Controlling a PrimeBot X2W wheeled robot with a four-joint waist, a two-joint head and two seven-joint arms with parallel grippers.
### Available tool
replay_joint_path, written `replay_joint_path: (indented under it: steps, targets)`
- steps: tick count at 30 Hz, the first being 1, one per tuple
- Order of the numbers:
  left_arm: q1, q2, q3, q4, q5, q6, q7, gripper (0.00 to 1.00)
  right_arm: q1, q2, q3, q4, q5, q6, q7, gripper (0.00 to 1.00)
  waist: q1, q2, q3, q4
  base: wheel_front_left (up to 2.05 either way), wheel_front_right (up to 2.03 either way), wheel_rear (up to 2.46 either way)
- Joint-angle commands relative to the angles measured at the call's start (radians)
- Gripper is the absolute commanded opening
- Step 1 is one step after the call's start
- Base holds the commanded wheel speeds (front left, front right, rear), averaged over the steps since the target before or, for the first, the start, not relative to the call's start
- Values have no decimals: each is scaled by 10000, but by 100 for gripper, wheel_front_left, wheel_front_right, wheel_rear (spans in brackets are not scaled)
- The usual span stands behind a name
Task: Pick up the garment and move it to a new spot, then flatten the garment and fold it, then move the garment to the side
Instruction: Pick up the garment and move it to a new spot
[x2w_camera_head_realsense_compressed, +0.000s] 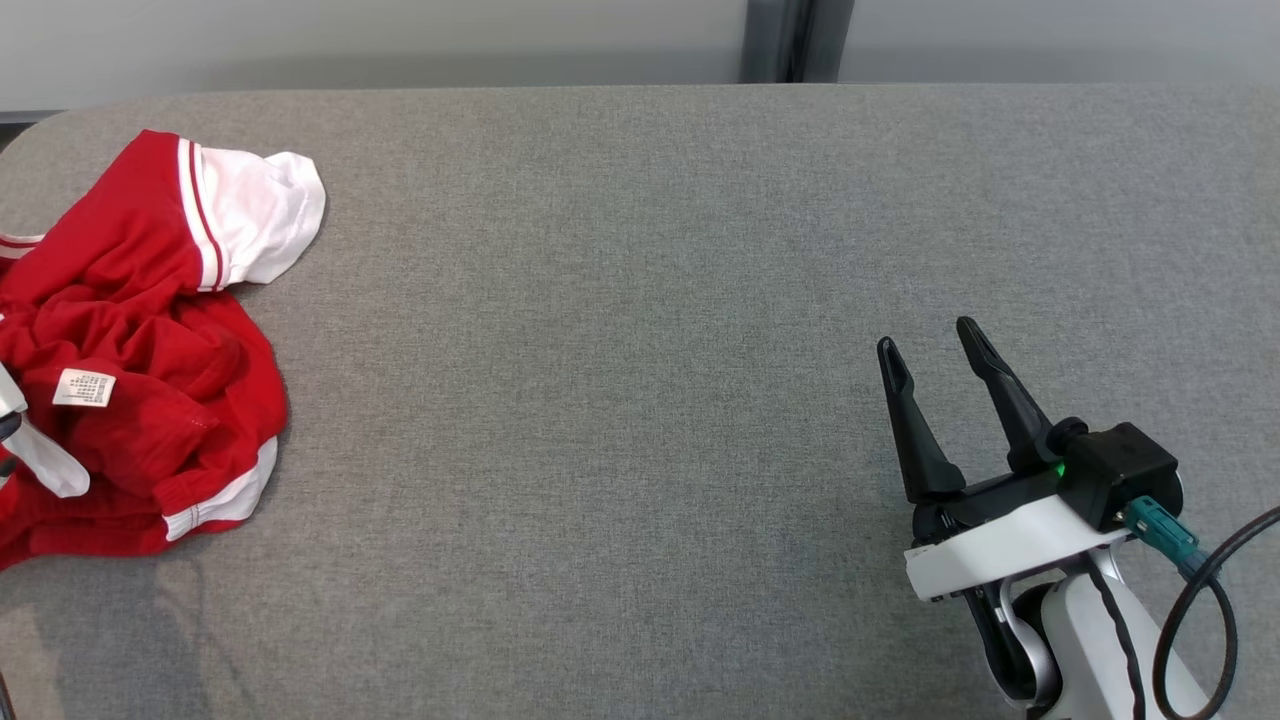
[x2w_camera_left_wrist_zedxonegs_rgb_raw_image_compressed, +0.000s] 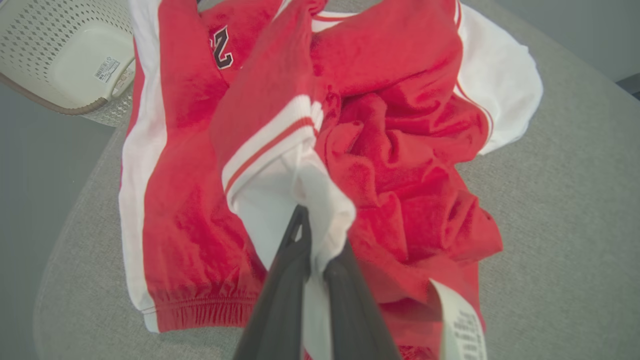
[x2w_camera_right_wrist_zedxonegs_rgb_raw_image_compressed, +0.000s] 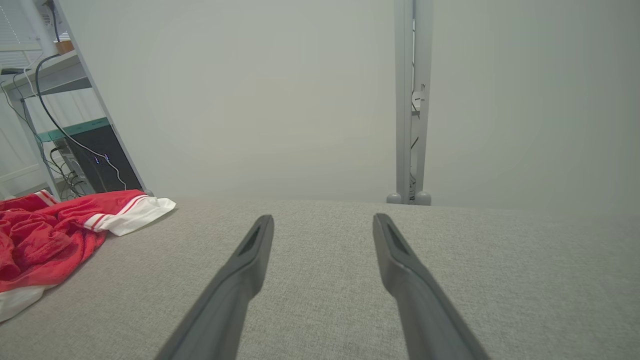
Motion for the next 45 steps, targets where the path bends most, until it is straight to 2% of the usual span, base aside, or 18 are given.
replay_joint_path:
  steps: [1, 10, 16, 24, 31, 37, 45]
  targets:
    - [46, 67, -49, 29, 1, -91, -62, 0, -56, -72, 11, 44, 16, 23, -65, 100, 0, 0, -28, 22, 0, 0, 0]
    - [-238, -3, -412, -279, 135, -497, -445, 0, 20, -72, 49, 118, 86, 23, -65, 100, 0, 0, -324, 124, 0, 0, 0]
    - [-434, -498, -901, -1183, -3, -961, -742, 0, 267, -72, 59, 186, 194, 23, -65, 100, 0, 0, -759, 243, 0, 0, 0]
    - [-439, -1108, -1909, -2950, -439, -1168, -547, 0, 516, -75, 186, 289, 465, 23, -65, 100, 0, 0, -1510, -50, 0, 0, 0]
    - [57, -1612, -3104, -5060, -1139, -1155, -91, 0, 708, -72, 14, 320, 431, 23, -65, 100, 0, 0, -1926, -749, 0, 0, 0]
    - [217, -2095, -3794, -6447, -1529, -1139, 128, 0, 696, -75, -41, 288, 491, 23, -65, 100, 0, 0, -2002, -1708, 0, 0, 0]
    - [-216, -3441, -3987, -7678, -2299, -949, 49, 0, 562, -72, -371, 115, 573, 23, -65, 100, 0, 0, -1785, -2939, 0, 0, 0]
